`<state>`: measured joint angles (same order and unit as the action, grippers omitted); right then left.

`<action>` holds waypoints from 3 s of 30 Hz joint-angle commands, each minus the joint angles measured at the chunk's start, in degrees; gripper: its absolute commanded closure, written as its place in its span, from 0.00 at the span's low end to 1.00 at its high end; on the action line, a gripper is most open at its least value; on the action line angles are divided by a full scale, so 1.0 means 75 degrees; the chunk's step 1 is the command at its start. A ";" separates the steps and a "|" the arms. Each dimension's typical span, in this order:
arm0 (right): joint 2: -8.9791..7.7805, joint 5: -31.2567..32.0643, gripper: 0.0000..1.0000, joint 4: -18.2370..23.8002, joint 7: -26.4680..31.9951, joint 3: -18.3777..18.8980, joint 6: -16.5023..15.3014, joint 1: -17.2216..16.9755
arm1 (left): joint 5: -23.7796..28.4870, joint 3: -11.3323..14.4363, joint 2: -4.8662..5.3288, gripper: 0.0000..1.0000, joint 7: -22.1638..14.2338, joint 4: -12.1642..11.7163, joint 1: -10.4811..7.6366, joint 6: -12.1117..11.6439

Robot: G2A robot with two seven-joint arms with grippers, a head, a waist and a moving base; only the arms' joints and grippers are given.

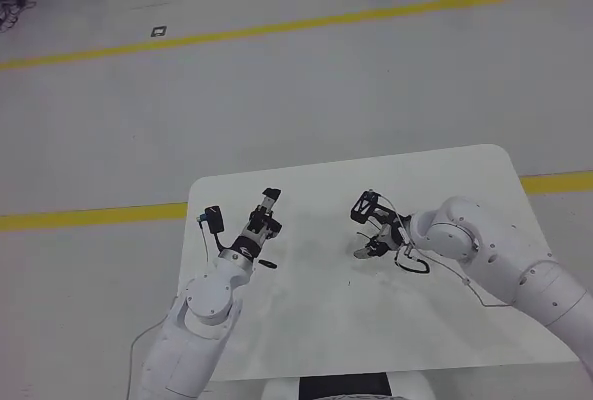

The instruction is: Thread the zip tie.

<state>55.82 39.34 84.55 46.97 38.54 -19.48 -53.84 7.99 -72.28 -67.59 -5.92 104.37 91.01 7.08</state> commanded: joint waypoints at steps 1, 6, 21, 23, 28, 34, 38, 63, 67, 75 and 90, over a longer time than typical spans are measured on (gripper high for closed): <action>0.0002 0.0011 0.00 0.0013 0.0004 0.0016 0.0000 -0.0012 | 0.0000 0.0000 0.0000 0.00 0.0000 0.0000 0.0000 0.0000; 0.0002 0.0011 0.00 0.0013 0.0004 0.0016 0.0000 -0.0012 | 0.0000 0.0000 0.0000 0.00 0.0000 0.0000 0.0000 0.0000; 0.0002 0.0011 0.00 0.0013 0.0004 0.0016 0.0000 -0.0012 | 0.0000 0.0000 0.0000 0.00 0.0000 0.0000 0.0000 0.0000; 0.0002 0.0011 0.00 0.0013 0.0004 0.0016 0.0000 -0.0012 | 0.0000 0.0000 0.0000 0.00 0.0000 0.0000 0.0000 0.0000; 0.0002 0.0011 0.00 0.0013 0.0004 0.0016 0.0000 -0.0012 | 0.0000 0.0000 0.0000 0.00 0.0000 0.0000 0.0000 0.0000; 0.0002 0.0011 0.00 0.0013 0.0004 0.0016 0.0000 -0.0012 | 0.0000 0.0000 0.0000 0.00 0.0000 0.0000 0.0000 0.0000; 0.0002 0.0011 0.00 0.0013 0.0004 0.0016 0.0000 -0.0012 | 0.0000 0.0000 0.0000 0.00 0.0000 0.0000 0.0000 0.0000; -0.0197 -0.0023 0.68 -0.0120 0.0245 -0.0098 0.0000 0.0218 | 0.0000 0.0000 0.0000 0.00 0.0000 0.0000 0.0000 0.0000; -0.0255 -0.0119 0.68 -0.0264 0.0135 -0.0300 0.0000 0.0389 | 0.0000 0.0000 0.0000 0.00 0.0000 0.0000 0.0000 0.0000; -0.0344 -0.0208 0.82 -0.0633 -0.0140 -0.0714 0.0000 0.0736 | 0.0000 0.0000 0.0000 0.00 0.0000 0.0000 0.0000 0.0000; -0.0164 -0.0125 0.84 -0.1384 -0.0648 -0.1692 0.0000 0.1383 | 0.0000 0.0000 0.0000 0.00 0.0000 0.0000 0.0000 0.0000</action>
<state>54.37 38.61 74.72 42.35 26.39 -19.48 -43.81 7.99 -72.28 -67.59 -5.93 104.37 91.01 7.08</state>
